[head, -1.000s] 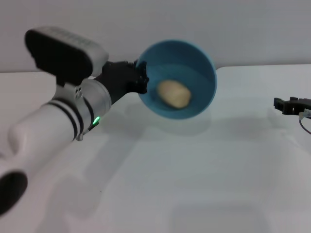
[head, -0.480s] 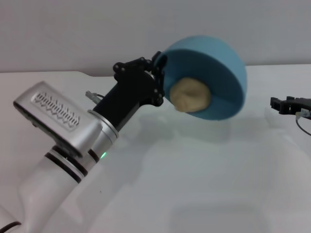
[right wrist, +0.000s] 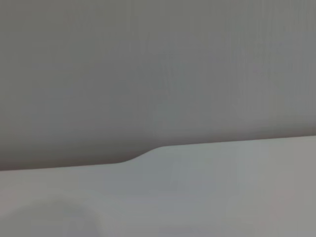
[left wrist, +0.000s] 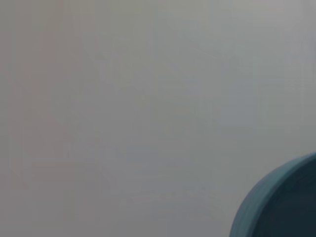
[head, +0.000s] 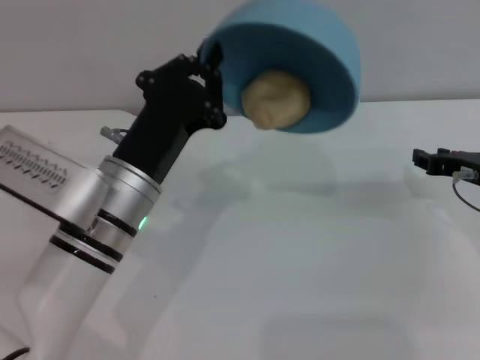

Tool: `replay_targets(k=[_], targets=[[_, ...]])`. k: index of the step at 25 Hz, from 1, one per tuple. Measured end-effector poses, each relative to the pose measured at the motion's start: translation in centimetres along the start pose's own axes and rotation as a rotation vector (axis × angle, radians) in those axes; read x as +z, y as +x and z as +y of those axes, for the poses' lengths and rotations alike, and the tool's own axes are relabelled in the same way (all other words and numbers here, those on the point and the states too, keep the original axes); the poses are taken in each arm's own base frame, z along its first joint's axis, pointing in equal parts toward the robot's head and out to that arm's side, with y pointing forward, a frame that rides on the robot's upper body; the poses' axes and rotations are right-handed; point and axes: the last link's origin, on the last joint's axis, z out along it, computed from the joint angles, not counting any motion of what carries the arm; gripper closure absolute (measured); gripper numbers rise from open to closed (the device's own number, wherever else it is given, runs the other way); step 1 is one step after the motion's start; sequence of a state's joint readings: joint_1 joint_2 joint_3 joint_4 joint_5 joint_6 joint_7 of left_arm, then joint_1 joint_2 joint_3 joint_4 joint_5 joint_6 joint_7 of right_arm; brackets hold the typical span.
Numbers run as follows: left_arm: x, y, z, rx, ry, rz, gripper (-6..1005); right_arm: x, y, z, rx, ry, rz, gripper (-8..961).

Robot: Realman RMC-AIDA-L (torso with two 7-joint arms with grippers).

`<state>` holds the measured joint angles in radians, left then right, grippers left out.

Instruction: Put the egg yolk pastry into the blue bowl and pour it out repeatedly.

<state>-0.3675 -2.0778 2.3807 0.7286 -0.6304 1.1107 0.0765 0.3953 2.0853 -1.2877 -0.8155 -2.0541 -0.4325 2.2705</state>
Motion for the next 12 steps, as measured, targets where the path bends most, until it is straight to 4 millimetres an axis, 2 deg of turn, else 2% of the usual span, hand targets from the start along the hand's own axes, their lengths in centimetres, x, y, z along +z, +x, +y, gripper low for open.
replay_targets(k=[12], targets=[[-0.8,1.4,0.3,-0.05,0.03,0.11,999,0.0,0.2,0.2,-0.01,-0.004,0.007,547]])
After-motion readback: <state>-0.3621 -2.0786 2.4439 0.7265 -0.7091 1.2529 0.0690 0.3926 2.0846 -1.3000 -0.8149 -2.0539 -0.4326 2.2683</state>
